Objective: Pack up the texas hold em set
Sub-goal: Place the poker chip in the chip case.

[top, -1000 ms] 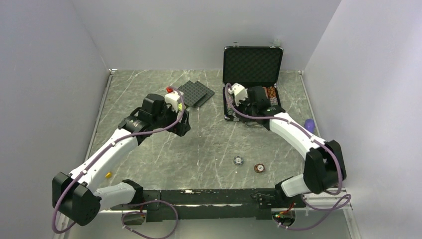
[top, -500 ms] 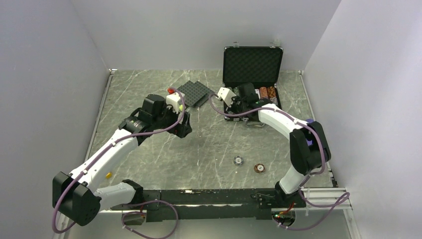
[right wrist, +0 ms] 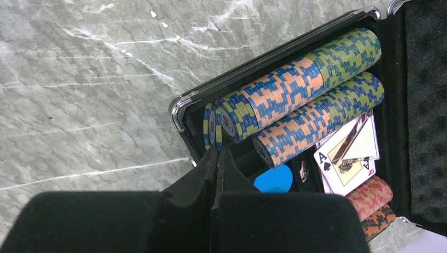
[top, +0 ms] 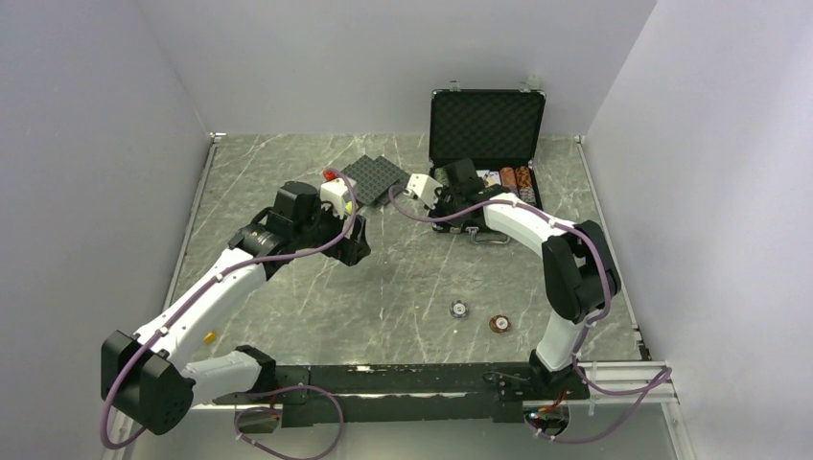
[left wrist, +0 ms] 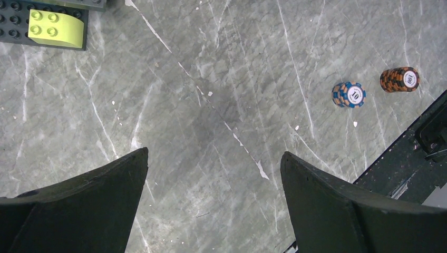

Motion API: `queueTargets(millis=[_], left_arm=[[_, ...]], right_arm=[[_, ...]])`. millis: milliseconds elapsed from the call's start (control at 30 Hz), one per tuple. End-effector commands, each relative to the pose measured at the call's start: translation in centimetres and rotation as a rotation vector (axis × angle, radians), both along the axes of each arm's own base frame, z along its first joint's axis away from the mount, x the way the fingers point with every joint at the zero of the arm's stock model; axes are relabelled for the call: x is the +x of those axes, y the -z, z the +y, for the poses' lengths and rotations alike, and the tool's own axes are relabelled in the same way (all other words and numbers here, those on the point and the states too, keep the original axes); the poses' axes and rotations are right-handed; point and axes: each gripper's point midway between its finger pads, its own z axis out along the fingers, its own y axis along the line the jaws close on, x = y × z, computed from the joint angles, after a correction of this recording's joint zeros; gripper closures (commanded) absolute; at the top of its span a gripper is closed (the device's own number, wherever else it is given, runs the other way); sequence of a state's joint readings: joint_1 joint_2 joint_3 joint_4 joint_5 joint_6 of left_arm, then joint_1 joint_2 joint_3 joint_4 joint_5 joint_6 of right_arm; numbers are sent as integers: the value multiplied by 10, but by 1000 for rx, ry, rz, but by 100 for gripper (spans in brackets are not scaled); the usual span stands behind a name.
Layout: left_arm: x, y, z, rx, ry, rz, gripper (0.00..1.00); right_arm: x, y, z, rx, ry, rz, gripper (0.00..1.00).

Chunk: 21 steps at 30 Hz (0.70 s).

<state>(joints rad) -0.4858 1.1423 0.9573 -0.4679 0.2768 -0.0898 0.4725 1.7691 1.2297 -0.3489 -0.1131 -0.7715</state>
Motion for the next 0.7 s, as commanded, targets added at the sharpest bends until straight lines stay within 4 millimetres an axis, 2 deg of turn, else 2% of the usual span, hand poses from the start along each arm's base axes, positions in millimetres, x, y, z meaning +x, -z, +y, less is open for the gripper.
queueTargets(millis=[0,267,367,467,567,667], left_arm=[[5,-15,-6,-40,22,-45,0],[4,-13,-8,-42,28,-35,1],[4,-12,-8,-40,28,-30,0],[4,-11,-8,-39,27,-30,1],[4,-11,-8,-39,30,-27,1],[4,-10,-8,-39,28,-25,1]], right_arm=[[6,-11,3,-3,-14,-36,100],[10,0,2,-39,-9,-24,100],[15,1,2,-47,2,-38,96],[18,-4,4,-39,10,-70,87],[20,-11,6,-14,22,-92,70],[22,-18,7,15,44,-113,61]])
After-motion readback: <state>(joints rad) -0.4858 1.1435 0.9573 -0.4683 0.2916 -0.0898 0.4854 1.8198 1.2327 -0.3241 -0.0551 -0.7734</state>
